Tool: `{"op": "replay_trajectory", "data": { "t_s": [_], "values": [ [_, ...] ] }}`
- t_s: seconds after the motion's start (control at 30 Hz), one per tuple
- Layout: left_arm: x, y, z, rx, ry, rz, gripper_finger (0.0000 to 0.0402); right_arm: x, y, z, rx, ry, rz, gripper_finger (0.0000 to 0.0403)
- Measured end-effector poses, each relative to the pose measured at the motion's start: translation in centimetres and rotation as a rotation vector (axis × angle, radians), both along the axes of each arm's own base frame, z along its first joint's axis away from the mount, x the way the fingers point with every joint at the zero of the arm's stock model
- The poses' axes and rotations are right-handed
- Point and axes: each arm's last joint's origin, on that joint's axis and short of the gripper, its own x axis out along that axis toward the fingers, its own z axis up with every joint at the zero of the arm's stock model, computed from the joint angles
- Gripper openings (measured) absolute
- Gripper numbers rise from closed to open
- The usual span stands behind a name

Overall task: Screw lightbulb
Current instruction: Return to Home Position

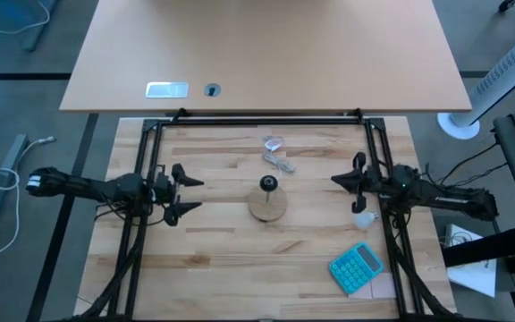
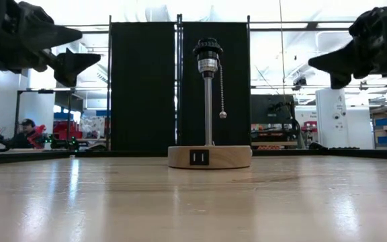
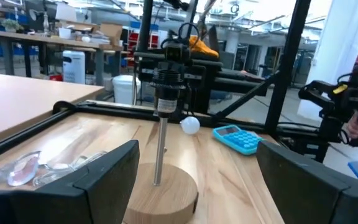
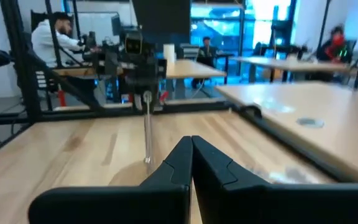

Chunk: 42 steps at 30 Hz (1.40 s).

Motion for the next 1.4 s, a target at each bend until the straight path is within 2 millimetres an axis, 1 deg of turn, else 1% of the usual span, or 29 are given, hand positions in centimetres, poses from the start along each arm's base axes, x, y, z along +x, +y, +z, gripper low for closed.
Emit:
{"op": "replay_trajectory", "data": {
  "t_s": [0.17,0.33,0.43,0.57,0.77,0.9,0.97,1.07,1.13,1.27,1.4],
  "values": [
    [0.0,0.0,0.0,-0.018,-0.005,-0.002,0.0316,-0.1,0.5,-0.8,0.054,0.054,0.039,0.0003],
    [-0.1,0.0,0.2,-0.066,-0.018,-0.008,0.0316,-0.3,1.1,-0.6,0.093,0.031,0.136,0.0001],
    [-0.1,0.0,0.3,-0.075,-0.028,-0.014,0.0316,-0.2,1.5,-0.7,0.096,0.039,0.155,0.0003],
    [-0.1,0.0,0.2,-0.074,-0.023,-0.013,0.0316,-0.2,1.8,-0.7,0.04,0.048,0.173,0.0001],
    [0.2,-0.1,-0.6,-0.1,0.056,-0.014,0.0316,-0.1,2.0,-0.9,0.034,0.074,0.178,0.0003],
    [0.2,0.1,-0.9,-0.124,0.085,0.023,0.0316,0.1,2.0,-1.2,-0.011,0.108,0.178,0.0001],
    [0.1,0.1,-1.1,-0.11,0.146,0.027,0.0316,0.2,2.0,-1.3,-0.024,0.124,0.185,0.0002],
    [-0.2,0.1,-1.1,-0.067,0.219,0.031,0.0316,0.4,2.0,-1.6,0.002,0.151,0.185,0.0003],
    [-0.5,0.2,-0.9,-0.032,0.206,0.031,0.0316,0.4,2.0,-1.7,0.008,0.163,0.185,0.0002],
    [-0.9,0.2,-1.0,-0.015,0.093,0.03,0.0316,0.6,2.0,-1.9,0.022,0.188,0.184,0.0001],
    [-1.3,0.3,-1.4,0.004,0.123,0.032,0.0316,0.7,2.0,-2.1,0.03,0.213,0.185,0.0003]
  ]
}}
